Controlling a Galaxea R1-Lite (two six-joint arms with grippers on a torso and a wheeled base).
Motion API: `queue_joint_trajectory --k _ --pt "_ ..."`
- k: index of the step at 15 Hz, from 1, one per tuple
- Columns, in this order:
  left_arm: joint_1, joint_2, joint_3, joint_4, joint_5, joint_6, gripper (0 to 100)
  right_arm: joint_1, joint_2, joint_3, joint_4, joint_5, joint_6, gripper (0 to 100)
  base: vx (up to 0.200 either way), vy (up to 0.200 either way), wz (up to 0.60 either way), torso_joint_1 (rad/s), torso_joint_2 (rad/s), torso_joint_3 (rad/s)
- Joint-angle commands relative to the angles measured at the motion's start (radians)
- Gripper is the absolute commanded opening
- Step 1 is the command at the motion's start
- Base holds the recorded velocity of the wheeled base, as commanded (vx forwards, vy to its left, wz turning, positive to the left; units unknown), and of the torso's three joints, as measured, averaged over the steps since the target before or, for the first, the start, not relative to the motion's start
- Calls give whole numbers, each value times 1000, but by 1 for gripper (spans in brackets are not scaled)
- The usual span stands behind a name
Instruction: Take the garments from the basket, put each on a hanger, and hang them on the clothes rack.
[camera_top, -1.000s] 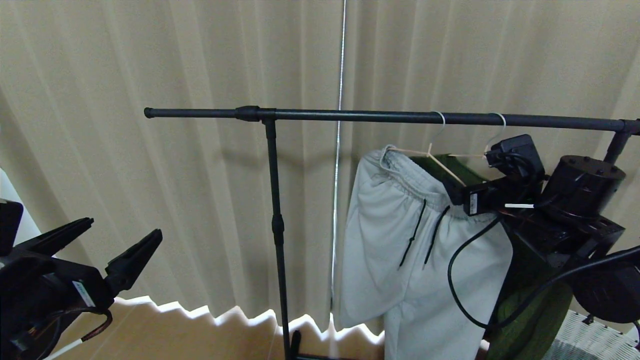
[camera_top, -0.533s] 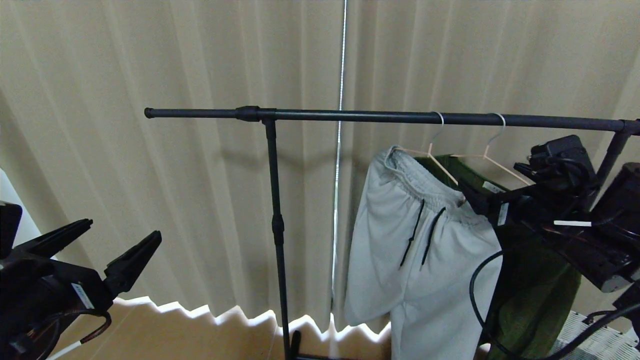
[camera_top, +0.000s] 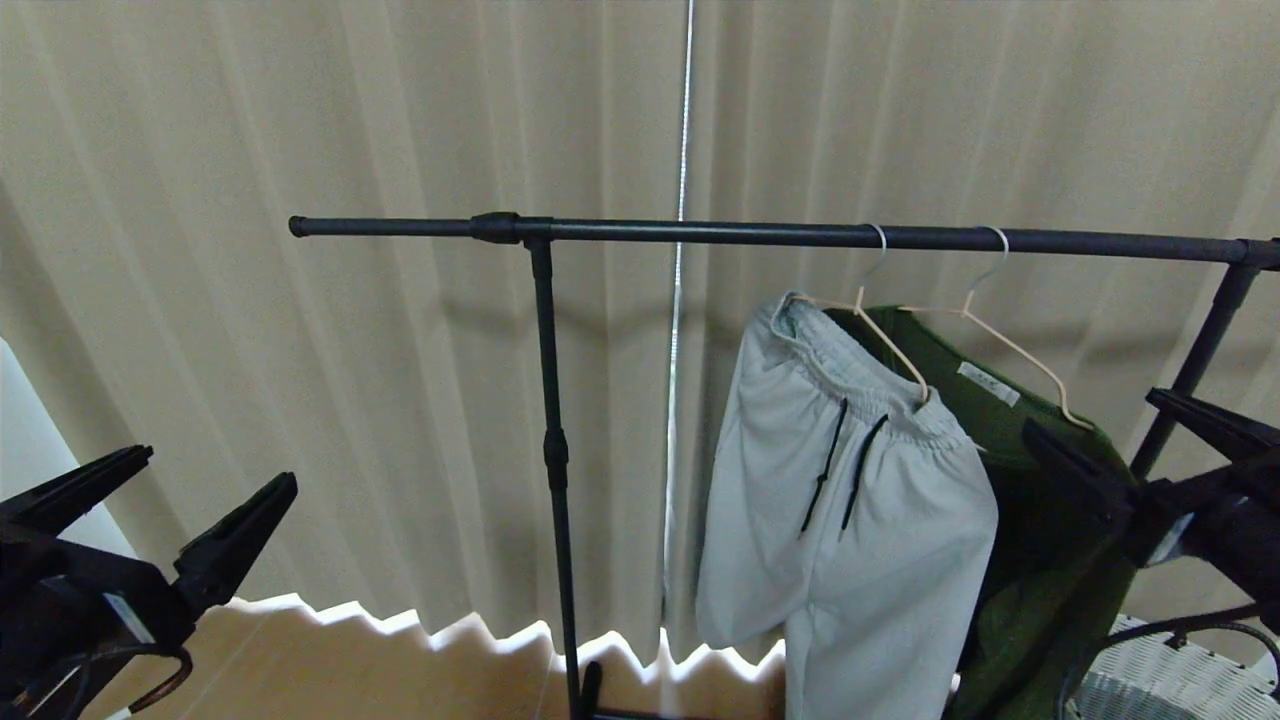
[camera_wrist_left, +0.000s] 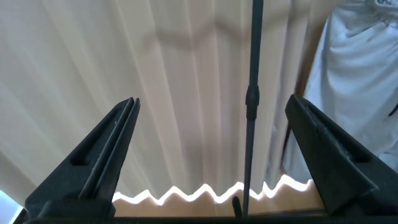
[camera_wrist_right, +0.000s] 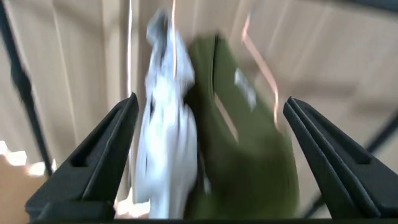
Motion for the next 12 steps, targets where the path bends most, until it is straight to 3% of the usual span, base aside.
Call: queue_joint_trajectory --k 1,5,7,10,11,12 --pt "84 -128 75 5 2 -2 100 -1 -232 72 167 -1 1 100 0 0 0 0 0 0" --pt "292 -286 120 117 3 -8 100 -21 -522 63 584 -8 1 100 0 0 0 0 0 0" --pt "365 -443 120 329 3 -29 100 -76 -699 58 815 -11 1 100 0 0 0 0 0 0" --pt "369 -675 113 608 0 -52 100 -142 -883 53 1015 -13 1 100 0 0 0 0 0 0" --pt "365 -797 110 747 -4 -51 100 -186 -963 44 1119 -13 1 100 0 0 0 0 0 0" --pt "365 -848 112 809 -4 -51 100 -205 -999 41 1167 -11 1 100 0 0 0 0 0 0"
